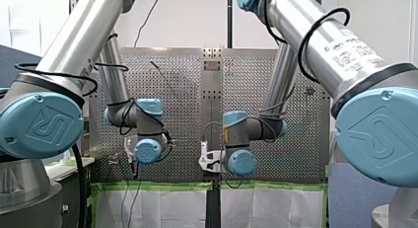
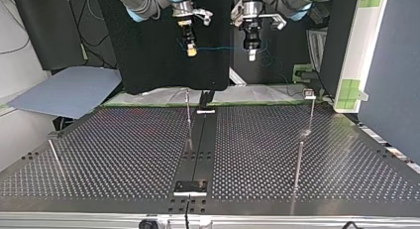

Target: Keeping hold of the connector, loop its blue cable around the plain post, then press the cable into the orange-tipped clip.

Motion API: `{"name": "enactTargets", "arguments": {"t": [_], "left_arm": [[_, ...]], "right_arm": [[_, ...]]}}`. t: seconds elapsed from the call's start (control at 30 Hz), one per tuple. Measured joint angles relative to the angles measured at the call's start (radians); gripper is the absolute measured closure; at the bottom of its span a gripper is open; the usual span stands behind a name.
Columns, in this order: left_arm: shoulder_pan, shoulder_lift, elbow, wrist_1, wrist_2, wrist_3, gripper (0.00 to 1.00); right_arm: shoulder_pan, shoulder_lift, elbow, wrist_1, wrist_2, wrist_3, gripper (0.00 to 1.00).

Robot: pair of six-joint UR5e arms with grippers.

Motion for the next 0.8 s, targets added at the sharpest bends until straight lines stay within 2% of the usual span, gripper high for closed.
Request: {"name": "enactTargets", "arguments": {"t": [0.1,0.17,0.33,0.43,0.57,0.8], "left_arm": [[0.007,0.028,0.011,-0.026,0.025,-0.016,1.0],[0.009,0.05,0.014,-0.046,0.035,-0.022,1.0],[0.012,0.099,0.024,-0.091,0.052,-0.035,1.0],[0.016,0.131,0.046,-0.122,0.072,-0.057,1.0],[0.022,0.177,0.076,-0.169,0.085,-0.076,1.0],[0.037,0.245,0.091,-0.236,0.08,-0.087,1.0]], "right_arm": [[0.002,-0.026,-0.01,0.009,0.021,0.026,1.0],[0.0,-0.046,-0.013,0.018,0.022,0.047,1.0],[-0.007,-0.091,-0.017,0.045,-0.01,0.092,1.0],[-0.013,-0.115,-0.031,0.067,-0.033,0.115,1.0],[-0.023,-0.153,-0.065,0.103,-0.06,0.129,1.0],[-0.046,-0.218,-0.129,0.169,-0.075,0.134,1.0]]}}
